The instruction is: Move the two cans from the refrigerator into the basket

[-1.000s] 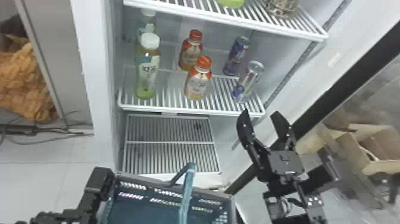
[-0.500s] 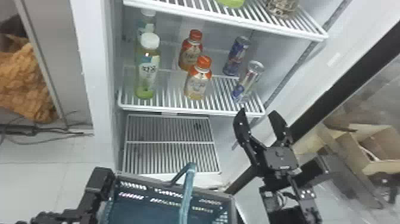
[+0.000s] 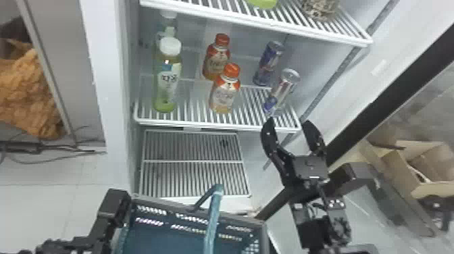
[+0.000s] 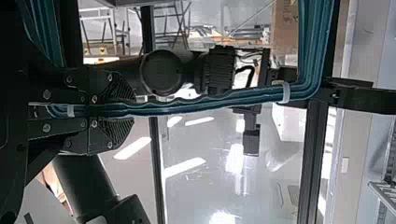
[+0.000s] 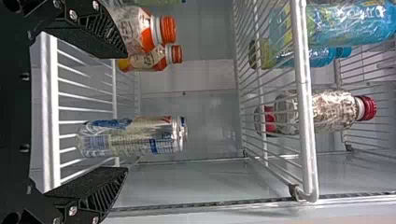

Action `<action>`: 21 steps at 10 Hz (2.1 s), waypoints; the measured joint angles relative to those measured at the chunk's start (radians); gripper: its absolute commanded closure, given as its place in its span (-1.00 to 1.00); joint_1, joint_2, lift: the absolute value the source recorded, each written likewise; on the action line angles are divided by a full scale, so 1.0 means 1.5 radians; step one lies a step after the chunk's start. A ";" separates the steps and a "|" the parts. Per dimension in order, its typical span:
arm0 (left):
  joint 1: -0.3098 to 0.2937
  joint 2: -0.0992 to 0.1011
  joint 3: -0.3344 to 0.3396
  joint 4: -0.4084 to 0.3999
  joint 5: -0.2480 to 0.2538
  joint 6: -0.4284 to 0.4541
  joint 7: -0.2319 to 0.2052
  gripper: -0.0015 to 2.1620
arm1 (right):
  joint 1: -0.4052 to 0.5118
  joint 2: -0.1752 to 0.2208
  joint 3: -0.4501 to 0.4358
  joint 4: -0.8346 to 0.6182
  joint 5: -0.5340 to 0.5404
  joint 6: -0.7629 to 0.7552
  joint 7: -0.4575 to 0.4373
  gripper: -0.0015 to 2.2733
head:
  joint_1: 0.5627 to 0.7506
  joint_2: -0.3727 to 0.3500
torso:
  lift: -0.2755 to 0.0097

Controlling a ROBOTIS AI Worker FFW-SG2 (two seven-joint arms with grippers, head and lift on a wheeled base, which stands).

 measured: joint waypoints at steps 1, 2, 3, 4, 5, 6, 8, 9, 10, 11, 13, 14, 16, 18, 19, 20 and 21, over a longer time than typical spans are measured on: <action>-0.001 0.000 -0.001 0.000 0.000 0.000 0.000 0.12 | -0.022 -0.001 0.000 0.023 0.004 -0.008 0.000 -0.86 | 0.41 -0.94 | -0.93; -0.002 0.000 -0.002 0.000 0.000 0.000 0.000 0.12 | -0.044 -0.004 0.001 0.047 0.010 -0.014 0.000 -0.86 | 0.41 -0.94 | -0.93; -0.002 0.001 -0.002 0.000 0.000 0.000 0.000 0.12 | -0.062 -0.006 0.002 0.066 0.014 -0.016 -0.001 -0.86 | 0.41 -0.94 | -0.93; -0.002 0.001 -0.003 0.000 0.003 0.000 0.000 0.12 | -0.078 -0.008 0.004 0.087 0.020 -0.016 -0.001 -0.86 | 0.41 -0.94 | -0.93; -0.003 0.001 -0.003 0.000 0.004 0.000 0.000 0.12 | -0.092 -0.010 0.006 0.105 0.025 -0.018 -0.001 -0.86 | 0.41 -0.94 | -0.93; -0.004 0.002 -0.004 0.000 0.004 0.000 0.000 0.12 | -0.104 -0.011 0.006 0.120 0.027 -0.019 -0.001 -0.86 | 0.41 -0.94 | -0.93; -0.004 0.002 -0.005 0.000 0.005 0.000 0.000 0.12 | -0.129 -0.015 0.007 0.146 0.027 -0.022 -0.001 -0.86 | 0.41 -0.94 | -0.93; -0.004 0.003 -0.006 0.000 0.006 0.000 0.000 0.12 | -0.143 -0.018 0.009 0.162 0.027 -0.026 -0.001 -0.86 | 0.41 -0.94 | -0.93; -0.004 0.003 -0.006 0.000 0.006 0.000 0.000 0.12 | -0.156 -0.019 0.011 0.175 0.027 -0.028 -0.001 -0.86 | 0.41 -0.94 | -0.93; -0.004 0.003 -0.006 0.000 0.006 0.000 0.000 0.12 | -0.166 -0.020 0.012 0.185 0.029 -0.029 -0.002 -0.86 | 0.41 -0.94 | -0.93; -0.003 0.003 -0.006 0.000 0.006 0.000 0.000 0.12 | -0.187 -0.021 0.013 0.204 0.035 -0.033 -0.008 -0.86 | 0.41 -0.94 | -0.93; -0.003 0.003 -0.006 0.000 0.006 0.000 0.000 0.12 | -0.199 -0.022 0.013 0.214 0.037 -0.035 -0.011 -0.86 | 0.41 -0.94 | -0.93; -0.004 0.003 -0.007 0.000 0.007 0.000 0.000 0.12 | -0.227 -0.022 0.017 0.241 0.041 -0.039 -0.017 -0.86 | 0.41 -0.94 | -0.93; -0.004 0.003 -0.007 0.000 0.007 0.000 0.000 0.12 | -0.253 -0.023 0.019 0.264 0.039 -0.045 -0.019 -0.86 | 0.41 -0.94 | -0.93; -0.005 0.003 -0.007 0.000 0.007 0.000 0.000 0.12 | -0.269 -0.024 0.020 0.274 0.037 -0.047 -0.021 -0.83 | 0.41 -0.94 | -0.93; -0.005 0.003 -0.007 0.000 0.007 0.000 0.000 0.12 | -0.282 -0.025 0.021 0.281 0.037 -0.049 -0.023 -0.73 | 0.41 -0.94 | -0.93; -0.007 0.003 -0.007 0.000 0.006 0.000 0.000 0.12 | -0.293 -0.026 0.023 0.286 0.035 -0.049 -0.026 -0.48 | 0.41 -0.94 | -0.93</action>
